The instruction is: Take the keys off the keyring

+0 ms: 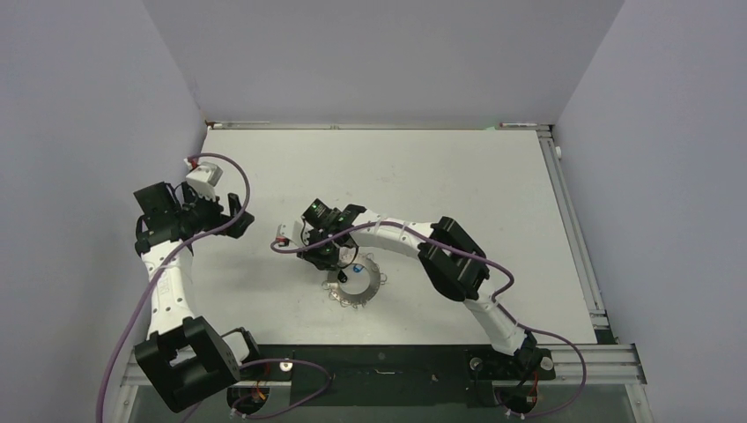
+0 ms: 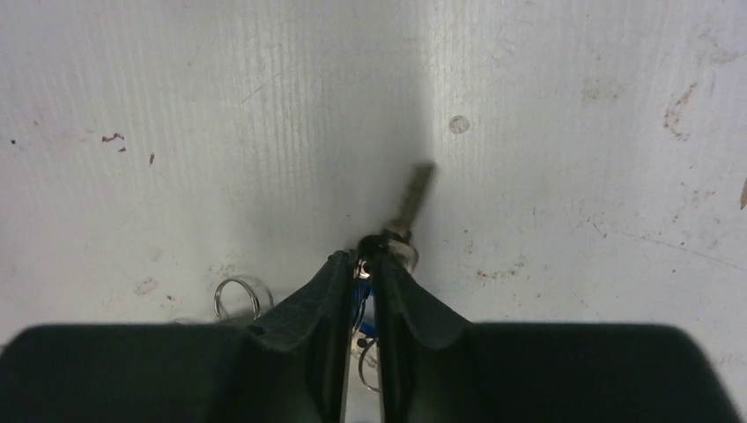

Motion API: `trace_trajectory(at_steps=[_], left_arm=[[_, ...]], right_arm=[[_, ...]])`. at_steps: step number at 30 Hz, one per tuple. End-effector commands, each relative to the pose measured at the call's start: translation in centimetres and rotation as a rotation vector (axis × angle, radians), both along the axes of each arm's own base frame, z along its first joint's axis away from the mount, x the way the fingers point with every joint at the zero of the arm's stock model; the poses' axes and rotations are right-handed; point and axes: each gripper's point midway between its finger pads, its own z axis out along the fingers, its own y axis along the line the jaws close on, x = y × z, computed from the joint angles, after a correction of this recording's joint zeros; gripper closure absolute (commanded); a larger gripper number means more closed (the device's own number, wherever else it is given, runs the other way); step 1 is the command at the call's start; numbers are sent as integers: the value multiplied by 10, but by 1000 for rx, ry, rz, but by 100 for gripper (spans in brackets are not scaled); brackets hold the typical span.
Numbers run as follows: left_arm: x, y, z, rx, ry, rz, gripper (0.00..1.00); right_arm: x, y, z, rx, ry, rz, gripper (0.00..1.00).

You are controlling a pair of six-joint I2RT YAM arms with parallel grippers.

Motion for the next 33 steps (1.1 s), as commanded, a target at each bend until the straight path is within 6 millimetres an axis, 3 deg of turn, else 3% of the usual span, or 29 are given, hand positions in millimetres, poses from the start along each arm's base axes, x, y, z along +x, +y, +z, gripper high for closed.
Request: trace_trajectory(at_steps=[1,11,26,29,33], left_arm=[[16,7,38,35,-150,35,4],[6,-14,29,-121,-54,0,4],[-22,-98,0,-378,42,-147,0],[-27,-117,-10,-410,74,-189,11],[-36,-148,-25,-423,106,-254,25]], right_arm=[[-4,-2,-3,-35,-19,18,93],[17,14,71,262,-27,-76,95],[40,-15,120,652,132,-307,95],[46,-21,135,725,162,-355,95],[51,-29,139,777,226,-423,95]])
